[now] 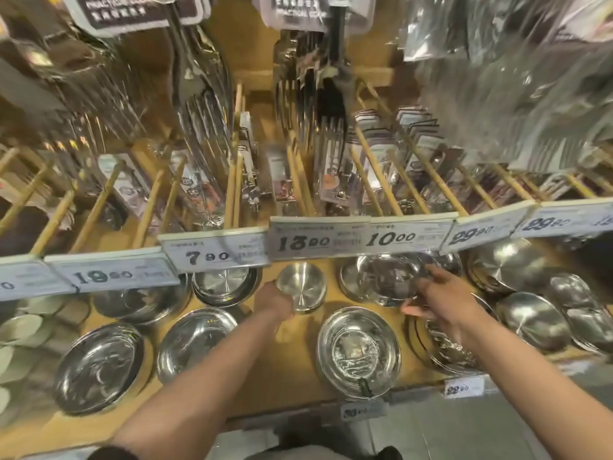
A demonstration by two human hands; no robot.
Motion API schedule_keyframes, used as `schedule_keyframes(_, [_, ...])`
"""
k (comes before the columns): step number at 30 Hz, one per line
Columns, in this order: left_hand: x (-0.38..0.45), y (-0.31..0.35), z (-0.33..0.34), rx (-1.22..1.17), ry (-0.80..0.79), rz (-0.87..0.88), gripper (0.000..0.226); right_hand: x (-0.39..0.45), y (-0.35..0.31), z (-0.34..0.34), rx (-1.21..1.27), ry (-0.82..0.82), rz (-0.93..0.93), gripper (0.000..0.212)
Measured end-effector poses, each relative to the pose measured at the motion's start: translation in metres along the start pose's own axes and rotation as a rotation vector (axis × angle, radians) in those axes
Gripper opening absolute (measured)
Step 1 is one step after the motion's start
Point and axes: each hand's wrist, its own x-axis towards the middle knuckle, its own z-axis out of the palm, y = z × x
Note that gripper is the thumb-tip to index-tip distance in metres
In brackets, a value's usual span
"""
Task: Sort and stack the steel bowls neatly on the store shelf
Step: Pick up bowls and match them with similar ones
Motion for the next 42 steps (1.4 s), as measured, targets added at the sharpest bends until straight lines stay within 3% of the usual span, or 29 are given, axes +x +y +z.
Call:
schedule_keyframes(3, [-0.003,0.0,-0.007,-0.089,0.011,-0.03,0.046,-0.002,0.001,-0.003,-0.008,-0.035,0.002,0.054])
schedule_keyframes(7, [-0.014,-0.005,-0.031,-0.234,0.021,-0.02,0.033,-0.005,0.0,0.014,-0.031,-0.092,-0.013,0.03])
schedule_keyframes(14, [-0.072,-0.029,-0.082,-0.477,0.081,0.031,0.012,-0.016,-0.004,0.052,-0.029,-0.272,-0.052,0.028])
schedule_keyframes(18, [-0.111,-0.06,-0.107,-0.646,0.208,-0.023,0.025,-0.032,0.004,0.074,-0.085,-0.418,-0.064,0.032])
schedule_keyframes(23, [-0.158,-0.11,-0.123,-0.796,0.408,-0.098,0.016,-0.065,0.053,0.117,-0.311,-0.561,-0.142,0.038])
schedule_keyframes(27, [-0.177,-0.134,-0.126,-0.84,0.47,-0.144,0.023,-0.088,0.093,0.132,-0.222,-0.416,-0.069,0.043])
schedule_keyframes(34, [-0.172,-0.154,-0.136,-0.806,0.324,-0.106,0.019,-0.097,0.141,0.137,-0.235,-0.27,-0.069,0.055])
schedule_keyframes(42, [-0.154,-0.174,-0.157,-0.738,0.213,-0.056,0.019,-0.095,0.175,0.153,-0.163,-0.111,-0.042,0.034])
